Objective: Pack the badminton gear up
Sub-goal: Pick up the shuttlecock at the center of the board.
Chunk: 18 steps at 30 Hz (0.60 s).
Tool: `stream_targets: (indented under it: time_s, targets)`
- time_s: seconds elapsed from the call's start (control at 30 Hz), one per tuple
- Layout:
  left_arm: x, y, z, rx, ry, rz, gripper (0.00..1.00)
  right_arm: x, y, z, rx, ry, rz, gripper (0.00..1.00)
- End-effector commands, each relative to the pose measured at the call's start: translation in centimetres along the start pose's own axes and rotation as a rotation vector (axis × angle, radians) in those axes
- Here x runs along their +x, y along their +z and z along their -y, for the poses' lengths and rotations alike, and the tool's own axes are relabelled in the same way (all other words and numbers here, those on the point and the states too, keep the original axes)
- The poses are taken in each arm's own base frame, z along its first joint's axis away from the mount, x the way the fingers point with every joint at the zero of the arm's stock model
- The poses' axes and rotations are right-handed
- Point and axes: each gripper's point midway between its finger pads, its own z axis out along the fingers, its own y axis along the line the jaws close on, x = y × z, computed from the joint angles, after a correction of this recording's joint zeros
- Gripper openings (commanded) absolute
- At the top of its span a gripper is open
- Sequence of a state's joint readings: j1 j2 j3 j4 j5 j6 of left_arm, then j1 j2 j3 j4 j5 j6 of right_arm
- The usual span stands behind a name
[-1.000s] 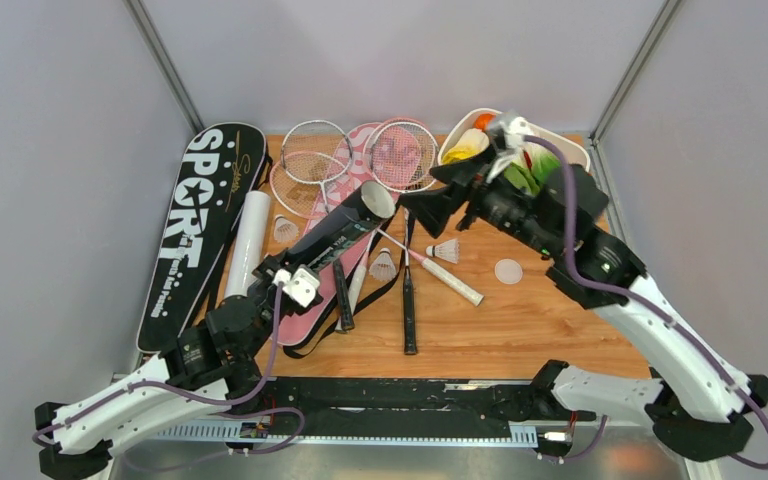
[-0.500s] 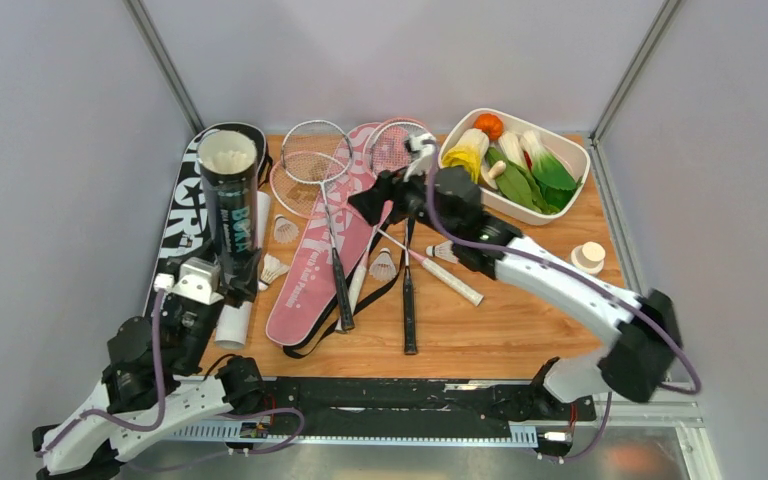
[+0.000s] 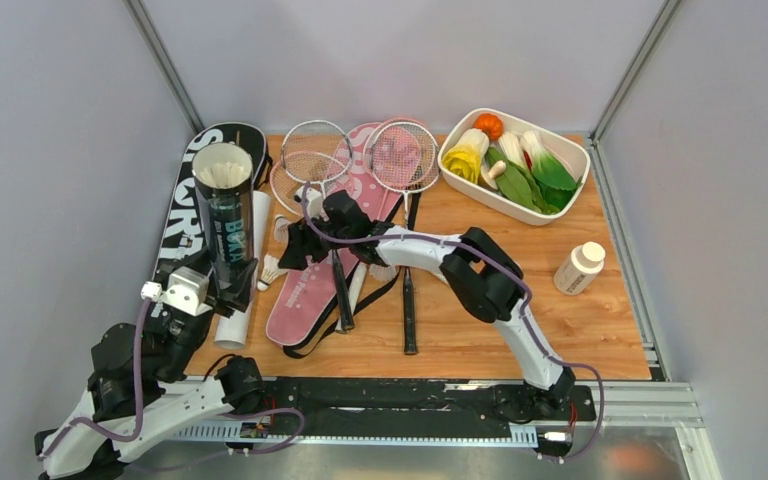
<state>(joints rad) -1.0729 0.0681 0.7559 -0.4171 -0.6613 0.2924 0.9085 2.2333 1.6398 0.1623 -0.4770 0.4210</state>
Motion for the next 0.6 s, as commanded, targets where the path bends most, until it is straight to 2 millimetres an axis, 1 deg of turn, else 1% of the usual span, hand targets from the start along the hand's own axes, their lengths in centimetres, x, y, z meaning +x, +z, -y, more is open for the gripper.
stream_targets:
  time_s: [0.0,0.07,0.2,0.37,0.47,0.57]
  targets:
    - [-1.4,-0.6,0.1,0.040,-0.059,0.043,0.00,-1.6,2.6,-3.4,-0.190,-0.084,0.042,0.69]
    - [-1.2,-0.6,0.3,0.051,-0.060,0.036,0.00,-1.0,3.6,-3.2,-0.206,-0.082,0.030,0.69]
    - [-0.9,-0.7,0.5,0.057,-0.062,0.026,0.00,-0.3,4.6,-2.9,-0.225,-0.087,0.021,0.70]
    - [-0.6,-0.7,0.4,0.047,-0.058,0.021,0.00,1.8,5.3,-2.0,-0.242,-0.063,-0.014,0.69]
    - [-0.4,-0.6,0.4,0.042,-0.052,0.016,0.00,2.2,5.4,-1.9,-0.253,-0.060,-0.011,0.64]
    - [-0.2,-0.5,0.5,0.040,-0.049,0.013,0.00,2.1,5.4,-2.1,-0.259,-0.068,-0.008,0.56]
